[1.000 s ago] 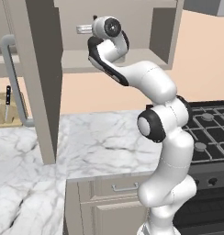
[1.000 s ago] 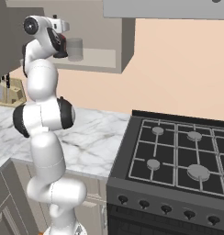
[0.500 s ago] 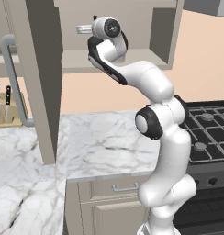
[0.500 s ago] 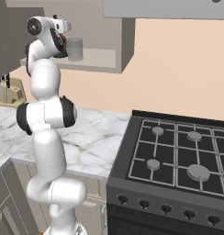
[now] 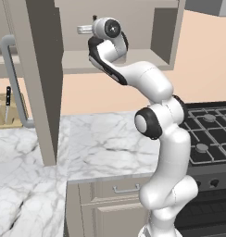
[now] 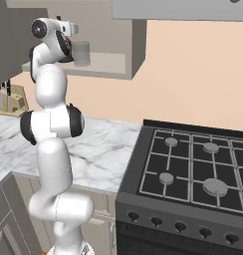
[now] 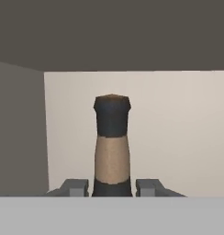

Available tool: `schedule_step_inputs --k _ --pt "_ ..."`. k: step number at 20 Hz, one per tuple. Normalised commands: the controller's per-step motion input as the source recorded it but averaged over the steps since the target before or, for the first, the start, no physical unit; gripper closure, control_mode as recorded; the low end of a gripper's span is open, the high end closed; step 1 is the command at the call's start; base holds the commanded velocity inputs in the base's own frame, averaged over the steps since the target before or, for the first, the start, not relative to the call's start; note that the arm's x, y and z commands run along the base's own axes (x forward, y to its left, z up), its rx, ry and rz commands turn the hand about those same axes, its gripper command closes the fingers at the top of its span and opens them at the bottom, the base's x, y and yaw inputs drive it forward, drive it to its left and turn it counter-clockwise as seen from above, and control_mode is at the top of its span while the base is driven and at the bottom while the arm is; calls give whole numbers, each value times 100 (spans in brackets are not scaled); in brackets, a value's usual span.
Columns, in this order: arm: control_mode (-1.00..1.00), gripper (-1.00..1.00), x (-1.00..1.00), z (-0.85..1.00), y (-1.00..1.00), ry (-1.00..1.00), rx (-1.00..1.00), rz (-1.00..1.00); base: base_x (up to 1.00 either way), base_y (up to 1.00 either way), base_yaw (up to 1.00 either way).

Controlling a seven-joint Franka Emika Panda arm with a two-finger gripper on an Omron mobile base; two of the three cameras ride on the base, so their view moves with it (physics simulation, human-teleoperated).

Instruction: There is a bowl on the dining counter. Grab a lemon wedge from the fridge and place it in the bowl. Then get the liquor bottle and glass cup from the cabinet and place them next to the bowl.

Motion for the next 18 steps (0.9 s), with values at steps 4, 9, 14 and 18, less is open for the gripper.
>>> schedule_step_inputs --k 4,9,14,18 --pt "-100 100 3 -3 0 0 0 0 0 0 0" --pt "-100 100 0 0 0 0 0 0 0 0 0" --pt "-100 100 0 0 0 0 0 0 0 0 0" --pt "-100 100 -14 -1 0 -1 0 0 0 0 0"
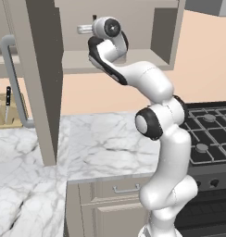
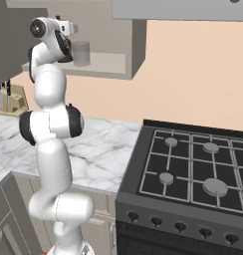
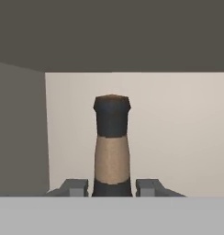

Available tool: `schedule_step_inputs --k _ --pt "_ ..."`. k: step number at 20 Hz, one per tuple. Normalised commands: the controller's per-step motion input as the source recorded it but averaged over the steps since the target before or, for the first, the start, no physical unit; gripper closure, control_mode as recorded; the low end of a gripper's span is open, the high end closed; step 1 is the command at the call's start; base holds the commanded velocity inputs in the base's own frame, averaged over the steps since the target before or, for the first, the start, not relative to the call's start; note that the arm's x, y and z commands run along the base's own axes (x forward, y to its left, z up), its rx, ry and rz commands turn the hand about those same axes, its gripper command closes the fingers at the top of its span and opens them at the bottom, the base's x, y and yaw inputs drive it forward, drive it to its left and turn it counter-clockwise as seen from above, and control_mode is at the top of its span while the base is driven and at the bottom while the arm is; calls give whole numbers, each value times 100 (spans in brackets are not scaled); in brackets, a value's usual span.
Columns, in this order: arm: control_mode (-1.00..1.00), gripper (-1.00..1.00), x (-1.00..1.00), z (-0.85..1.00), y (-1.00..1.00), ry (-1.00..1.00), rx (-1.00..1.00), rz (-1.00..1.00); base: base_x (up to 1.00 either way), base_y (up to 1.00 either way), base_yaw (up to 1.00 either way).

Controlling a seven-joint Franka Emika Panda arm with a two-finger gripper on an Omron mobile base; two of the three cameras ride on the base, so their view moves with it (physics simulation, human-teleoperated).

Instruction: There is a bowl on the dining counter. Grab a lemon wedge from the fridge and place it in the bowl. Then get the liquor bottle and glass cup from the cabinet and place them next to the bowl.

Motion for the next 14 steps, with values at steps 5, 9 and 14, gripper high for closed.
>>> schedule_step_inputs --k 5,9,14 --pt "-100 100 -47 -8 1 -13 0 0 0 0 0" --pt "-100 100 -99 -9 -2 -23 0 0 0 0 0" --pt "-100 100 -100 -9 -17 -14 2 0 0 0 0"
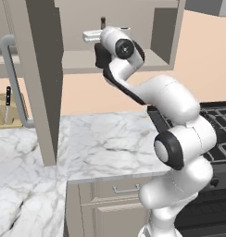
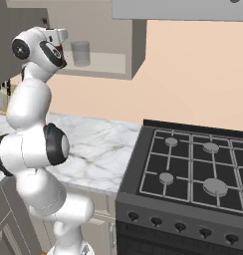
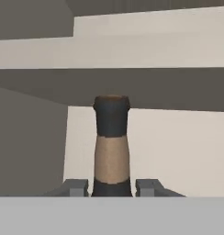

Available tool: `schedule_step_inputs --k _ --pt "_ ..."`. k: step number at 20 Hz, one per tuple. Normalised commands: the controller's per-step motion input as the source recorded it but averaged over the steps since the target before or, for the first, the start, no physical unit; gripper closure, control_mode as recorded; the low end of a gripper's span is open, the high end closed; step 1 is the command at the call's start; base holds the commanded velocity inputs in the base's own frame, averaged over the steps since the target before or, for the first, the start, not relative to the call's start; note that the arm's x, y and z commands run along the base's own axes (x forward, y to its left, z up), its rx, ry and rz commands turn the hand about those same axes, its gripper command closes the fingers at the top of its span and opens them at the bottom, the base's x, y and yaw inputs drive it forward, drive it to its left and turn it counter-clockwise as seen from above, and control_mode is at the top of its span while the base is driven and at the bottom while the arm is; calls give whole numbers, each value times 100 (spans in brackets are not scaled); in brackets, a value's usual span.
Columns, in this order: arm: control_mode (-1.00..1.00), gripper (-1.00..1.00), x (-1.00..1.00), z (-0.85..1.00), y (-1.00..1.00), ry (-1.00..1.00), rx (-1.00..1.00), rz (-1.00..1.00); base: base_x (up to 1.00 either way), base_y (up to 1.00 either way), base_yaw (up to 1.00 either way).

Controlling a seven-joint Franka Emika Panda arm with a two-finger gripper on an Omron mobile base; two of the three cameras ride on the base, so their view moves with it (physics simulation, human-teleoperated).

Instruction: There is a bowl on the dining counter. Grab a lemon wedge from the fridge and place it in the bowl. Then get the liquor bottle and glass cup from the cabinet and place them next to the bowl.

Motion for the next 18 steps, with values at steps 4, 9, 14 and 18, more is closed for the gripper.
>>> schedule_step_inputs --k 4,9,14,18 --pt "-100 100 -100 -3 -22 -7 4 0 0 0 0" --pt "-100 100 -100 15 -37 -12 3 0 0 0 0" --pt "-100 100 -100 28 -37 -9 0 0 0 0 0" --pt "-100 100 -100 2 -37 0 0 2 0 0 0"
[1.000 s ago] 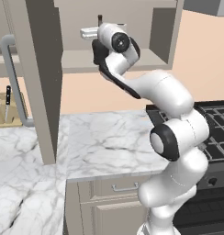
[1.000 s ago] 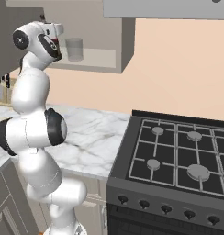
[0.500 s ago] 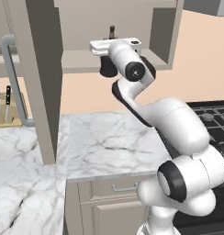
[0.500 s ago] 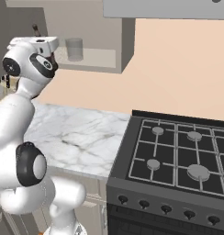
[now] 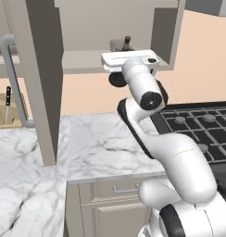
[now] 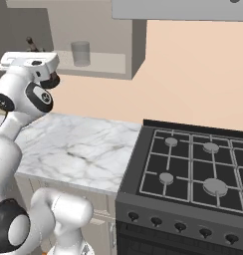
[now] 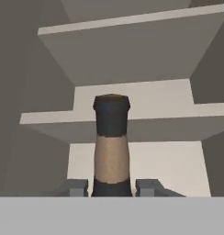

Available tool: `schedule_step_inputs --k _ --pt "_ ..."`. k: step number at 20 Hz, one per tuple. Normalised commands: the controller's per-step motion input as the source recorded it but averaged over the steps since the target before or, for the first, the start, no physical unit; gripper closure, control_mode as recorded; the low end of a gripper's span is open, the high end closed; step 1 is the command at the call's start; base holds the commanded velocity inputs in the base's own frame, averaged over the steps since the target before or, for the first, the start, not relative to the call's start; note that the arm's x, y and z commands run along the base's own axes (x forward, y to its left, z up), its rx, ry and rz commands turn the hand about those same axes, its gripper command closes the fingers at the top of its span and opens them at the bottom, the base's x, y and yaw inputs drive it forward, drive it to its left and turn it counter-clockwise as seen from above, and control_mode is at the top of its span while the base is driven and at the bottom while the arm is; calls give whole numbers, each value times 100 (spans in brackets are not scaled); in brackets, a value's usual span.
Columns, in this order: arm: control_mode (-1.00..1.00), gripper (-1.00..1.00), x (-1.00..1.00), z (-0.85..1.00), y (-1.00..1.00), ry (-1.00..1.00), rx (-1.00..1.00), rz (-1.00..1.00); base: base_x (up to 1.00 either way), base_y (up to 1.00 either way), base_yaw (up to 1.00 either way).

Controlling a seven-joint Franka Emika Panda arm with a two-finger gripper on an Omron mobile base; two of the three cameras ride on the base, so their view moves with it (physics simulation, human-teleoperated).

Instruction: There is a bowl on the dining counter. Grab a lemon wedge from the fridge and place it in the bowl. Then get the liquor bottle and glass cup from the cabinet and place them next to the bowl.

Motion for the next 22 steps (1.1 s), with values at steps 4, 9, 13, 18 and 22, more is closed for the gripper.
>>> schedule_step_inputs --k 4,9,13,18,22 --pt "-100 100 -93 0 -49 0 0 8 0 0 0" --pt "-100 100 -86 0 -46 0 0 10 0 0 0" --pt "-100 100 -53 2 -29 7 0 11 0 0 0" --pt "-100 100 -35 4 -8 20 -1 8 0 0 0" --pt "-100 100 -40 0 0 24 -3 1 0 0 0"
